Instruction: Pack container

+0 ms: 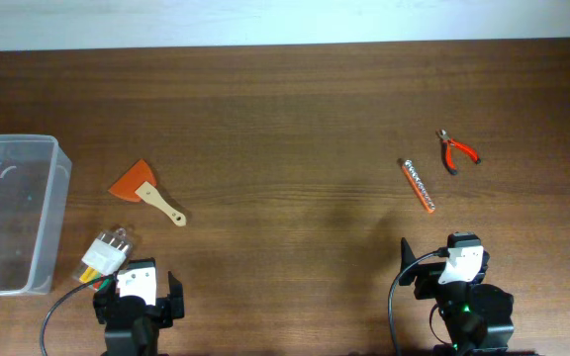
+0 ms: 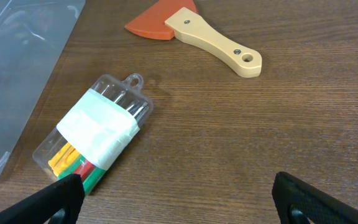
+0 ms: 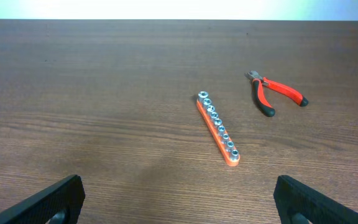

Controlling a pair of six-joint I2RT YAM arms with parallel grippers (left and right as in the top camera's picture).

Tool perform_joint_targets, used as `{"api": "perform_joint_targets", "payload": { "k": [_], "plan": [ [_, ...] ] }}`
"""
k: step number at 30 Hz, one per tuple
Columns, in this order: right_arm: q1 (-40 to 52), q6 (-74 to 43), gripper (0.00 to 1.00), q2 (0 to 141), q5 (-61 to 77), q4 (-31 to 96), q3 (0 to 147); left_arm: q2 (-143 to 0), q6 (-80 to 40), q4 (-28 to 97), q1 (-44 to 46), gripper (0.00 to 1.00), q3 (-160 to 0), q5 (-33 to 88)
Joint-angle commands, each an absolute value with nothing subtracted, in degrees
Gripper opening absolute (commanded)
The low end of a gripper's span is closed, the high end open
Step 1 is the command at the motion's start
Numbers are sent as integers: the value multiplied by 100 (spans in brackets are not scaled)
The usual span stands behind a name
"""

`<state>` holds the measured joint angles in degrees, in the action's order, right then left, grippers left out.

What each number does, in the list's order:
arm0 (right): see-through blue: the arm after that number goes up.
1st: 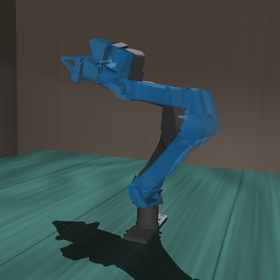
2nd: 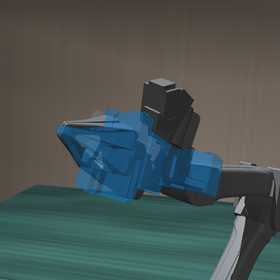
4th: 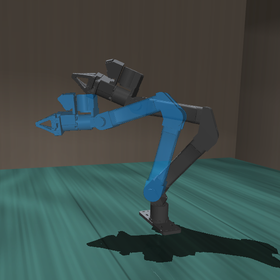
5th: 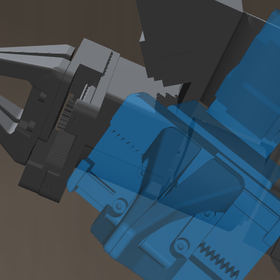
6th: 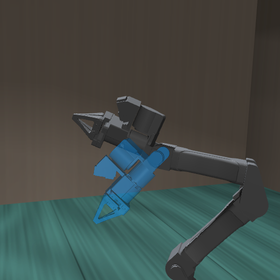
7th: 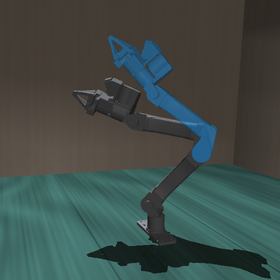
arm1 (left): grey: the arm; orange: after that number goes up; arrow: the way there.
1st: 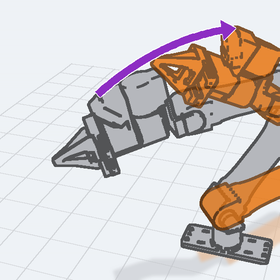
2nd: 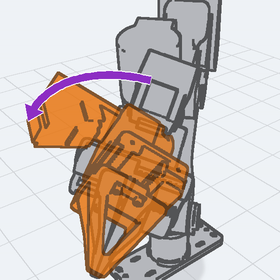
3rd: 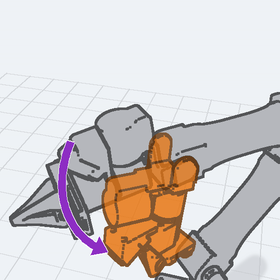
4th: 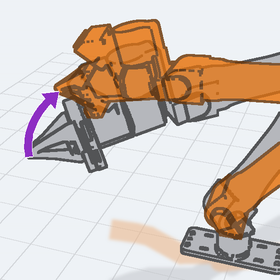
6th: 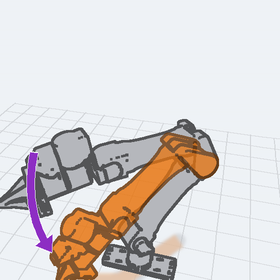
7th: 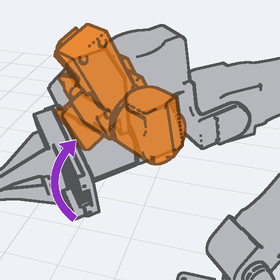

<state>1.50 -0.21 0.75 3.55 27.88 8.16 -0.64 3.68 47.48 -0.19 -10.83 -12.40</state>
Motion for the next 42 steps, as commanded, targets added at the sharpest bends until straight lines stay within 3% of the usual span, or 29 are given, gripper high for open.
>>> {"api": "perform_joint_targets", "payload": {
  "k": [1, 22, 29, 35, 42],
  "plan": [
    [185, -73, 99, 36, 423, 2849, 794, -40, 460, 4755, -54, 99, -1118, -1284],
    [185, -73, 99, 36, 423, 2845, 794, -40, 458, 4348, -54, 99, -1118, -1356],
    [185, -73, 99, 36, 423, 2845, 794, -150, -1332, 3426, -56, 99, -1343, -945],
    [185, -75, 99, 36, 423, 2845, 794, -1304, -1500, 3498, -56, 99, -2331, -873],
    [185, -75, 99, 36, 425, 2845, 794, -4154, -1435, 4132, -56, 99, -4480, -388]
  ]
}}
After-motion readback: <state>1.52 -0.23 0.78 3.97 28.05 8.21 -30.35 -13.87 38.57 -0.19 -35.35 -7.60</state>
